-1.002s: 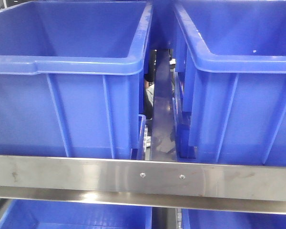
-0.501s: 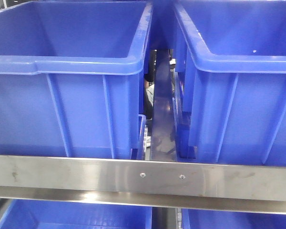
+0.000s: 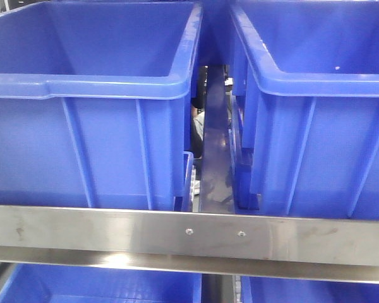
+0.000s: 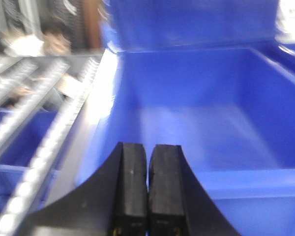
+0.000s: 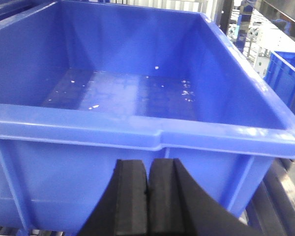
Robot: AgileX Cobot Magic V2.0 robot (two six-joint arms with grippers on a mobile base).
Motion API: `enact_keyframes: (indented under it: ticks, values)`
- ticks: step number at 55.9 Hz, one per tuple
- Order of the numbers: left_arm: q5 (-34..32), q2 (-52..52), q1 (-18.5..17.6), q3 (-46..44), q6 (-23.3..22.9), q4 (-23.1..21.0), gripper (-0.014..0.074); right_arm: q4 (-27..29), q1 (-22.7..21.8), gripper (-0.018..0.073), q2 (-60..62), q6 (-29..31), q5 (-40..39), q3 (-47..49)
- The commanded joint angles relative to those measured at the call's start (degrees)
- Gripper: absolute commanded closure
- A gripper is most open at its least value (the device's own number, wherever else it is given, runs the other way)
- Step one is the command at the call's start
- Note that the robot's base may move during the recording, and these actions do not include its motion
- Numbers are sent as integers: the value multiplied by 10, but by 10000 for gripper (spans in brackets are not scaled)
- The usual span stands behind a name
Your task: Sort and place red and blue blocks on shelf
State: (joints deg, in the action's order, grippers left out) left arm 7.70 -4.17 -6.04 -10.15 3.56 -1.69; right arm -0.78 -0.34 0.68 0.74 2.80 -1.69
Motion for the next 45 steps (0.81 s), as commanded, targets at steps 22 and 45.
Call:
enact_keyframes:
  ticks: [22,45]
  values:
    - [-107,57,13,123,-7,-6,517,-7,0,502,6,0,-53,-1]
    - [-109,57,13,123,-7,-6,517,-7,0,502,6,0,-53,-1]
